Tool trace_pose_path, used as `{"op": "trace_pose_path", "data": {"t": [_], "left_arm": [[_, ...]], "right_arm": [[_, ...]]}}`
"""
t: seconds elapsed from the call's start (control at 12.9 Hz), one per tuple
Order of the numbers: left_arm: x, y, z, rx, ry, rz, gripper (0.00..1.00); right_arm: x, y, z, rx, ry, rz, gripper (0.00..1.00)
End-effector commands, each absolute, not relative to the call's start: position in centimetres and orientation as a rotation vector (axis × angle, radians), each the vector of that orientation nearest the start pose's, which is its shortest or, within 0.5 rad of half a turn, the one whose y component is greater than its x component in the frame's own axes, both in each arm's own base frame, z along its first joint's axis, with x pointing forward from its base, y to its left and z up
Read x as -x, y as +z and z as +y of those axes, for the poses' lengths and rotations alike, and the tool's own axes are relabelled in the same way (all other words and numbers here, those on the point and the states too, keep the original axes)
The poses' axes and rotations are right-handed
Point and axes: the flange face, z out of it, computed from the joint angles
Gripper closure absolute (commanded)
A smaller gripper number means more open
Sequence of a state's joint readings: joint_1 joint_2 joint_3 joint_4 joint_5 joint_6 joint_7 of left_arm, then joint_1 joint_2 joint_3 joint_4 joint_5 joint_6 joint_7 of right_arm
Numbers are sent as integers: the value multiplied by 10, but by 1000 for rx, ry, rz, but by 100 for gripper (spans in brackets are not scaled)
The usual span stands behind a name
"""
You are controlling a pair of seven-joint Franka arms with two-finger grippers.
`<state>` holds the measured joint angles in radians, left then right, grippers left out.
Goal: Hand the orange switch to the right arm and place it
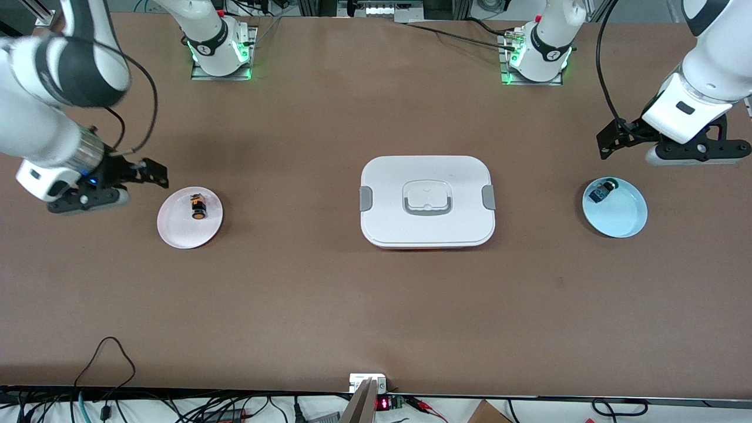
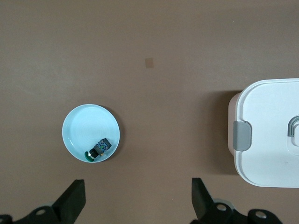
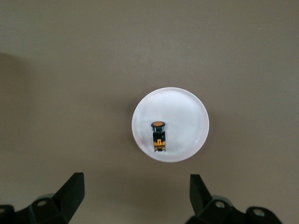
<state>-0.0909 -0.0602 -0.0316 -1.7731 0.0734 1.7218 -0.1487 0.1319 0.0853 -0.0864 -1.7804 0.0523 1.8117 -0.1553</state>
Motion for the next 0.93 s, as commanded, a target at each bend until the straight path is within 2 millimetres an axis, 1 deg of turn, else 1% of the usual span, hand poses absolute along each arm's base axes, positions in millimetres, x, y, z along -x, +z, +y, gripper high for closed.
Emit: {"op": "trace_pose_path", "data": {"t": [0.0, 0.15, 0.23, 0.39, 0.54, 0.85], "left_arm": [[-541, 579, -61, 3065, -24, 9, 0], [-543, 583, -63, 3066, -38, 13, 0], [-544, 583, -64, 3066, -39, 17, 0], [-544, 583, -65, 3066, -39, 15, 0], [-544, 583, -65, 3066, -37, 17, 0], [-544, 583, -65, 3066, -37, 17, 0]], "right_arm": [[-584, 549, 35, 3078, 145, -261, 0], [-575, 575, 33, 3078, 124, -266, 0], [-572, 579, 33, 3080, 120, -266, 0], [-573, 580, 36, 3085, 111, -298, 0], [-574, 581, 39, 3091, 100, -292, 0], [-576, 580, 32, 3089, 102, -282, 0]]}}
